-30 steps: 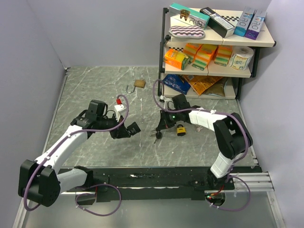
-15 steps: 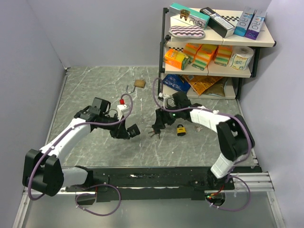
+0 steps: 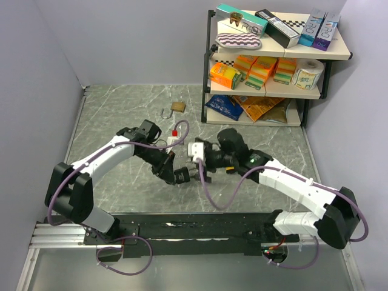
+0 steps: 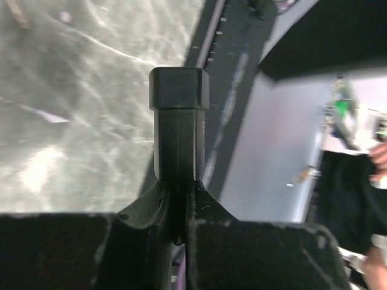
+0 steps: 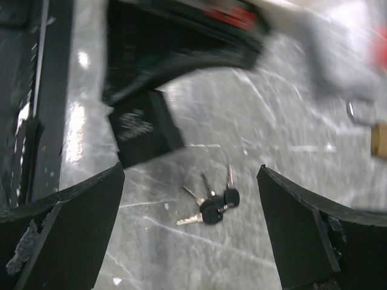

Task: Lock with the key
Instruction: Place the lock at the center of the board.

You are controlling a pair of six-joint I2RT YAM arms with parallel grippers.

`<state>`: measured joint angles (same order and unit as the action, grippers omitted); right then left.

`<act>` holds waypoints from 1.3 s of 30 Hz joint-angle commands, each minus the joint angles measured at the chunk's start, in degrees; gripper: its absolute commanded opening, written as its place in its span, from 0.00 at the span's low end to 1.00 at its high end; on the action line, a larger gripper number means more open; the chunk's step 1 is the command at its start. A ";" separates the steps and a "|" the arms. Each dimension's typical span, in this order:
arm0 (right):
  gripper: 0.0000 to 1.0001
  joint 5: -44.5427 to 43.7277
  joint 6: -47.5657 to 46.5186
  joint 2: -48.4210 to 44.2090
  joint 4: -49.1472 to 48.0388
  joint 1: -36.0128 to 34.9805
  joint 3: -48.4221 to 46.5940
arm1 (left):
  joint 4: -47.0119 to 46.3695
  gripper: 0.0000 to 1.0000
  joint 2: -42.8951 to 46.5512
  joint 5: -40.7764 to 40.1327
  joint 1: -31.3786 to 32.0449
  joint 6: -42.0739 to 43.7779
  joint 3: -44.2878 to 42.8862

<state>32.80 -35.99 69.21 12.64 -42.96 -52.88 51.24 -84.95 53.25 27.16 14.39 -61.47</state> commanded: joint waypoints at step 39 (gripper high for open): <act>0.00 -14.96 1.51 8.39 -0.35 -12.07 -4.94 | -9.84 0.99 6.10 0.71 -7.98 -18.07 1.79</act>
<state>17.17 -46.15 76.62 10.57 -58.24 -49.71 47.07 -83.37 54.02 26.26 1.98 -61.52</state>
